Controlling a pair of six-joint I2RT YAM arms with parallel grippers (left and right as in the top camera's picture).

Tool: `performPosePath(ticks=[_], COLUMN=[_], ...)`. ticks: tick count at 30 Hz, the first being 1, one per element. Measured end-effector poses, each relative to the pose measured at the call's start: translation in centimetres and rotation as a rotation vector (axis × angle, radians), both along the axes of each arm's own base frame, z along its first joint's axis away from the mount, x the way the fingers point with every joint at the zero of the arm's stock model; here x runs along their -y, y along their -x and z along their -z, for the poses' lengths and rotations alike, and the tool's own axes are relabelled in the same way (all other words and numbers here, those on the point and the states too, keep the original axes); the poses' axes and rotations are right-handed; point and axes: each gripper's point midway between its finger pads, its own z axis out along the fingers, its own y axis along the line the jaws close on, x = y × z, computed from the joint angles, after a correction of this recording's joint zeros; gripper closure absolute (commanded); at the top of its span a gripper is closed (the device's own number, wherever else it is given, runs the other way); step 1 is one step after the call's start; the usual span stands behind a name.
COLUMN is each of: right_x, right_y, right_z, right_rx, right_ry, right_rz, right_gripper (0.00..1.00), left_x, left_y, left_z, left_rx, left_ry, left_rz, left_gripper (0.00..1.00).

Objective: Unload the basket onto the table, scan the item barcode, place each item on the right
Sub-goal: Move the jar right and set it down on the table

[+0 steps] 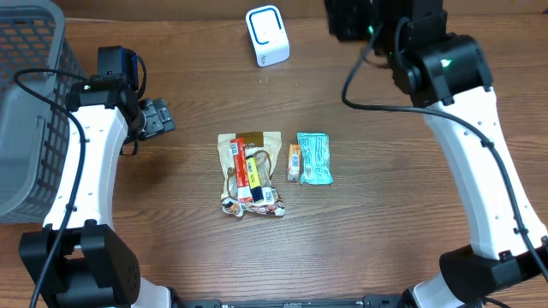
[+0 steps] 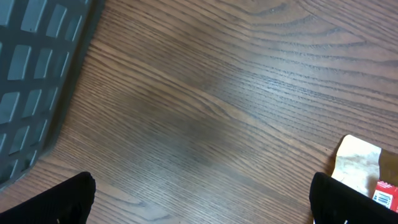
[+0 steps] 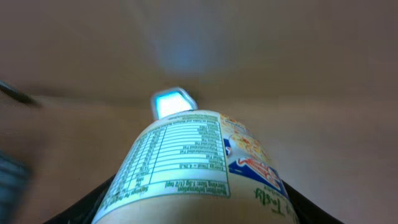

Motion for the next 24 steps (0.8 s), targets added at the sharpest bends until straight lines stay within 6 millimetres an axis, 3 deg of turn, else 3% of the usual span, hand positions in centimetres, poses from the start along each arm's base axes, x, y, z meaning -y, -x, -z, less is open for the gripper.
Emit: performPosePath(ticks=[5,8,17,23,24], right_x=[6.4,8.8,11.1,13.3,13.6], right_y=[3.2,4.7,7.5,8.6,8.8], right_z=[7.1,10.9,23.8,28.4,28.8], right_rx=[-0.303,-0.443,-0.697,-0.719,-0.722], right_ry=[0.133,0.18,0.257,0.283,0.285], right_rz=[0.139,0.187,0.218,0.273,0.28], right_gripper=[0.94,0.93,0.96,0.95,0.84], left_x=[0.0,0.0,0.0,0.0,0.0], left_y=[0.0,0.0,0.0,0.0,0.0], left_z=[0.0,0.0,0.0,0.0,0.0], left_rx=[0.0,0.0,0.0,0.0,0.0], left_ry=[0.0,0.0,0.0,0.0,0.0], left_rz=[0.0,0.0,0.0,0.0,0.0], left_gripper=[0.0,0.0,0.0,0.0,0.0])
